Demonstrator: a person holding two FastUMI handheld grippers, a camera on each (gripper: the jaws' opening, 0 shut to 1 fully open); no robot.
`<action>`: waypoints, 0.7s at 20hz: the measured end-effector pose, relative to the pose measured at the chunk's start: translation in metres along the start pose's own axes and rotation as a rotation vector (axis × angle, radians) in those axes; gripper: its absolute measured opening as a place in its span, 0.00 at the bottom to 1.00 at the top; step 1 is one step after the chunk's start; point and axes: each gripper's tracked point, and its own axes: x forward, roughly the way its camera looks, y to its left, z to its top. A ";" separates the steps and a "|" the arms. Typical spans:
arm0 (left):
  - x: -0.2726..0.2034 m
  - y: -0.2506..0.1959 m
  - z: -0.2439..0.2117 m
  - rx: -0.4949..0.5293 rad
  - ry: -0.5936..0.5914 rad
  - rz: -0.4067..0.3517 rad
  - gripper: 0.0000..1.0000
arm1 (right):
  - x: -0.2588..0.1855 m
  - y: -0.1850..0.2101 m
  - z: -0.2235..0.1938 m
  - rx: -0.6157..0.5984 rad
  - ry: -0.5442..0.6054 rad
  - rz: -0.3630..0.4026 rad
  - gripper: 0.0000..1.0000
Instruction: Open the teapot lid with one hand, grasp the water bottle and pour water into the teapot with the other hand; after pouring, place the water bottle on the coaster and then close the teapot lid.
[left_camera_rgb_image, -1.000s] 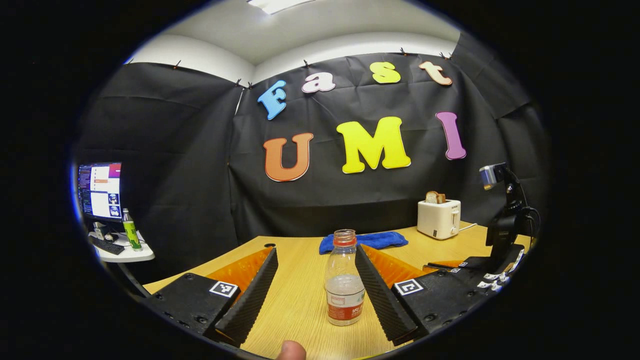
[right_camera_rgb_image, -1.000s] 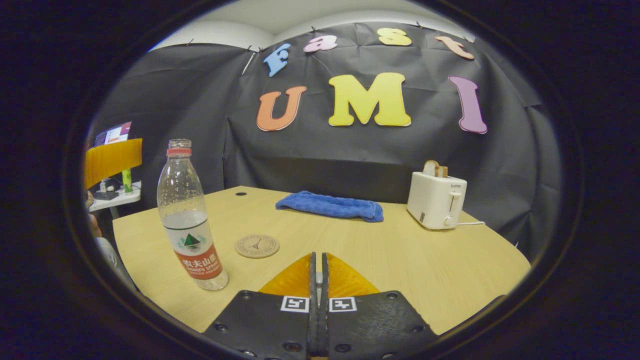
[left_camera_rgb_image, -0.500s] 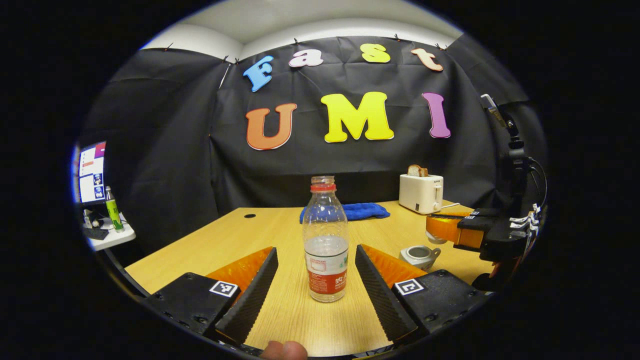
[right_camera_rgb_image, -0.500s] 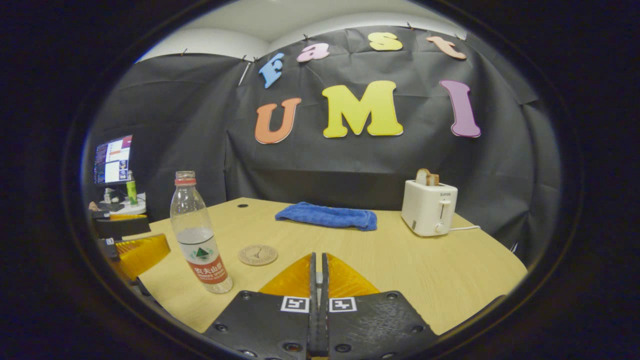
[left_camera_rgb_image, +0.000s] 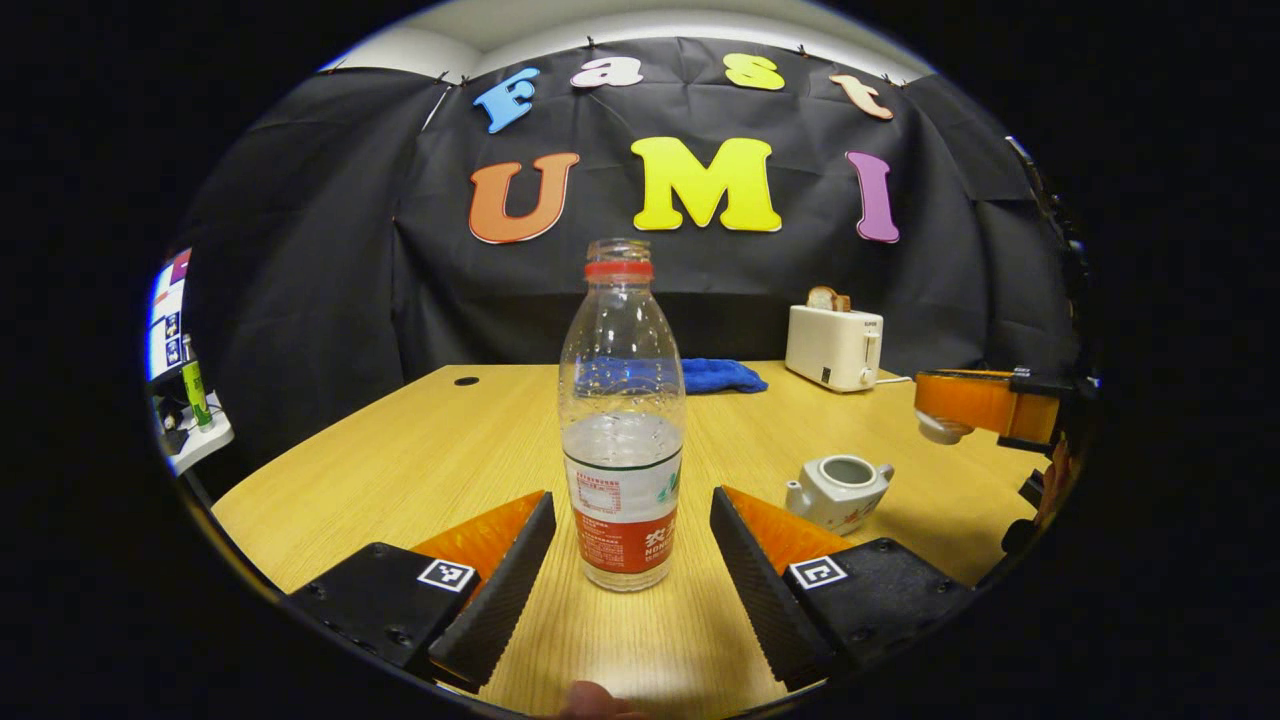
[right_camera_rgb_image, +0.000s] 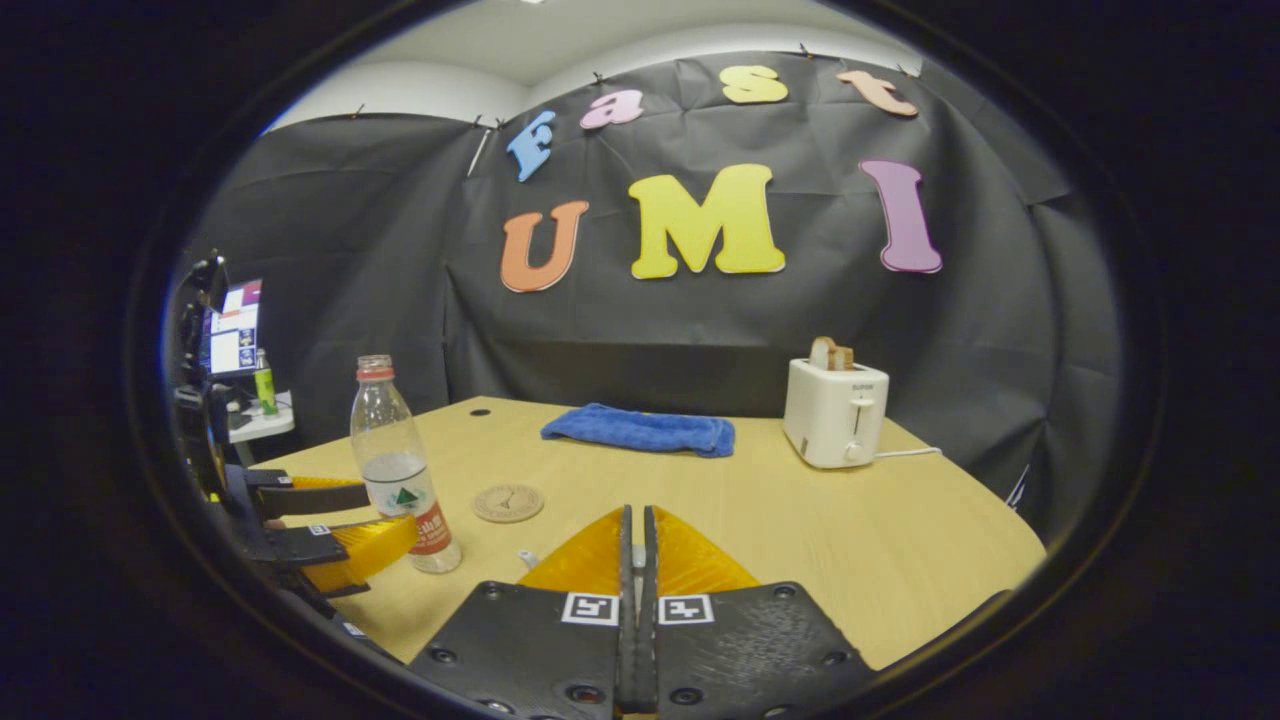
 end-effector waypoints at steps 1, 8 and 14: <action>0.005 0.001 -0.003 -0.003 0.008 0.001 0.98 | -0.002 -0.001 0.001 0.001 0.000 -0.002 0.00; 0.020 0.000 -0.004 0.000 0.024 -0.009 0.94 | -0.006 -0.003 -0.005 0.001 0.016 0.002 0.00; 0.026 0.010 -0.006 0.039 0.068 0.040 0.79 | -0.011 -0.007 -0.007 0.002 0.016 0.005 0.00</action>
